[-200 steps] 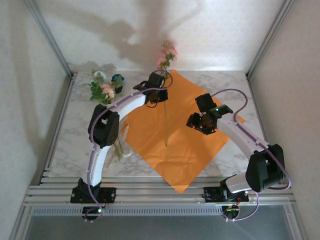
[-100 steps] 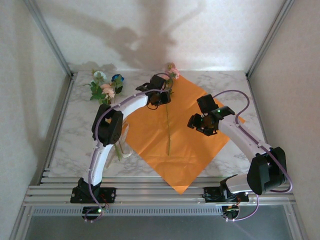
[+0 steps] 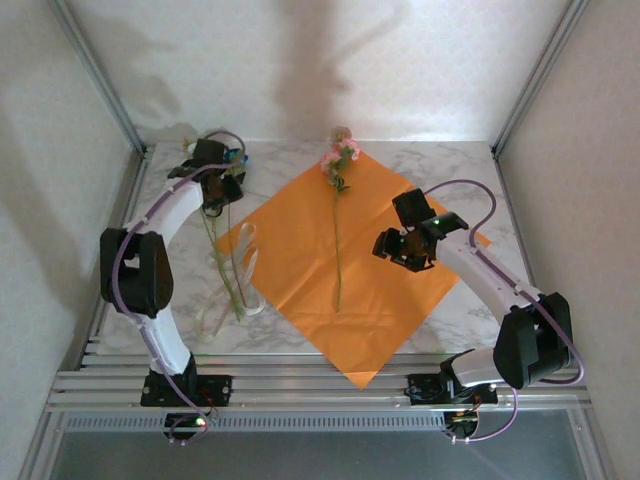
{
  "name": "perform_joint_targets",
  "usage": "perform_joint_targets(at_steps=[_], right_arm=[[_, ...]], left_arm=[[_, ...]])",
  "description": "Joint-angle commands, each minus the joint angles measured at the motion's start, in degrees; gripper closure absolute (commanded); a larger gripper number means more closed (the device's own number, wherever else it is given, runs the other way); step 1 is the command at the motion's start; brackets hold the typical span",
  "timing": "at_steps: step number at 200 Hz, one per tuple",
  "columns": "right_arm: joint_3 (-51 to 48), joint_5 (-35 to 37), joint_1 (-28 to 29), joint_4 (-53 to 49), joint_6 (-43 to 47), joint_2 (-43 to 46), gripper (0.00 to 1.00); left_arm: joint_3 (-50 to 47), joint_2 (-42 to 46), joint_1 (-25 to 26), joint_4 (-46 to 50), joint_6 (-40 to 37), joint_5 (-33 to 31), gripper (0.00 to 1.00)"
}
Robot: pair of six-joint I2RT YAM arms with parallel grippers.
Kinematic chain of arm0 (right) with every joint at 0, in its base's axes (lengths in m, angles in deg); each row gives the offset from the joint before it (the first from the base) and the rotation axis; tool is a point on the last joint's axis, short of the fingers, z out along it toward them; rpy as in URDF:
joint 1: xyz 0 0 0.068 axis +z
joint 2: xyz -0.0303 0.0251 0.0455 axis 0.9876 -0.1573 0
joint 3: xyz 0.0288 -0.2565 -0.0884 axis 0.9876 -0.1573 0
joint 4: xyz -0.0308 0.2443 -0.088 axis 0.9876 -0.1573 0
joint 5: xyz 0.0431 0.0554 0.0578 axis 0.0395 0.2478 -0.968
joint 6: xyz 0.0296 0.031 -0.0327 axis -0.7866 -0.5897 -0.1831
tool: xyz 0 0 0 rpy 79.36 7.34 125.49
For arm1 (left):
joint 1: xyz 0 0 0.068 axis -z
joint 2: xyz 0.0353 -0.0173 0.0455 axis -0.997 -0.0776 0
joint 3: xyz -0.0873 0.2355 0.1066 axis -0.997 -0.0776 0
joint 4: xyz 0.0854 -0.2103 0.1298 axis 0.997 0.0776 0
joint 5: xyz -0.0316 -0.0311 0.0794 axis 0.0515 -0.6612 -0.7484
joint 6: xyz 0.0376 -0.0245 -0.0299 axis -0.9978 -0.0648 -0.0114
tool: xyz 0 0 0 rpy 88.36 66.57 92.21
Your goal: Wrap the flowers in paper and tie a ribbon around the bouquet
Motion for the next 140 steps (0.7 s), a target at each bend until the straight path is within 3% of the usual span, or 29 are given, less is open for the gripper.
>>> perform_joint_targets(at_steps=[1,73,104,128,140], right_arm=[[2.14,-0.89,0.84,-0.47,1.32,-0.90,0.40],[3.28,-1.52,1.35,-1.16,0.66,-1.34,0.40],[3.72,-1.61,1.31,-1.20,0.48,-1.80,0.40],[3.88,-1.68,1.35,-1.08,0.30,-2.32,0.40],[4.06,-1.64,1.33,-0.90,0.18,-2.63,0.40]], left_arm=[[-1.82,-3.32,0.48,1.31,-6.10,-0.33,0.60],[2.36,-13.37,0.28,-0.46,-11.07,-4.22,0.66],[3.30,-12.40,1.00,-0.42,-13.67,-6.96,0.85],[5.05,-9.40,3.24,1.63,-17.21,-13.01,1.00],[5.48,-7.79,4.53,2.76,-18.71,-15.70,1.00]])
